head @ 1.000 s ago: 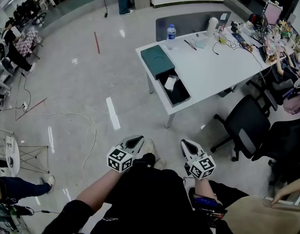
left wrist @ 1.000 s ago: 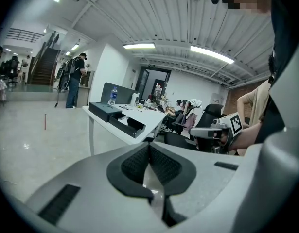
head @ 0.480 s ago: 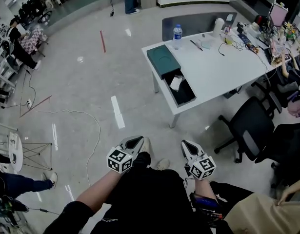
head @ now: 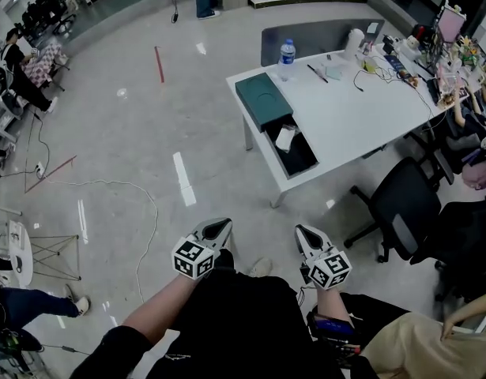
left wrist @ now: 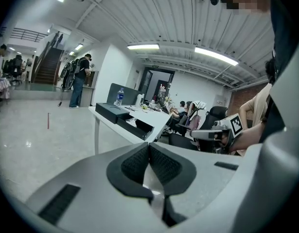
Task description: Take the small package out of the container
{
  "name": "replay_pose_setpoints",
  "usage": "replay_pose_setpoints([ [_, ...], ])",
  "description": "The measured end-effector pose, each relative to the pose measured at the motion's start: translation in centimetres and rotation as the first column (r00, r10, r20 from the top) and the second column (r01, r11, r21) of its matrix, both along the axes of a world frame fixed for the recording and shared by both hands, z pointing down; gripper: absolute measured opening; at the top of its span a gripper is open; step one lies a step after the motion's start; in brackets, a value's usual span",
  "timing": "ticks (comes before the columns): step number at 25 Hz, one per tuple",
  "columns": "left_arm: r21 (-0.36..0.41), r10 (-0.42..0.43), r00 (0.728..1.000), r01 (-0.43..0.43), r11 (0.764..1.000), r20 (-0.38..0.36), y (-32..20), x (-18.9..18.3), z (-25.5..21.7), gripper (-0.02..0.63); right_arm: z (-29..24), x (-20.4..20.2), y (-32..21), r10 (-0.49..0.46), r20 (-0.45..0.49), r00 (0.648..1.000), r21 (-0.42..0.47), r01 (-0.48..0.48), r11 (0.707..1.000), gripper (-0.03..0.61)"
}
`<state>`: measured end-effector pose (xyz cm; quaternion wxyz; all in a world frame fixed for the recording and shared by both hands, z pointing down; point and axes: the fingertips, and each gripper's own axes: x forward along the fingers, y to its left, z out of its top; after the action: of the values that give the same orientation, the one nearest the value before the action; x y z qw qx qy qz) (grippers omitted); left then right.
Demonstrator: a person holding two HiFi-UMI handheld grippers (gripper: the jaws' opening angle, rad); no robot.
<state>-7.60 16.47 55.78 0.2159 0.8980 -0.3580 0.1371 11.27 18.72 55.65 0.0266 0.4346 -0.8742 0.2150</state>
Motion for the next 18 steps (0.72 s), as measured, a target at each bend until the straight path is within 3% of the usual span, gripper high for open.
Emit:
replay_pose_setpoints([
  [18, 0.018, 0.160, 0.986, -0.159, 0.987, -0.051, -12.3, -2.3, -0.5, 0.009, -1.6, -3.4, -8.8, 0.138, -0.054, 0.989, 0.003, -0.138, 0.990, 0.025],
])
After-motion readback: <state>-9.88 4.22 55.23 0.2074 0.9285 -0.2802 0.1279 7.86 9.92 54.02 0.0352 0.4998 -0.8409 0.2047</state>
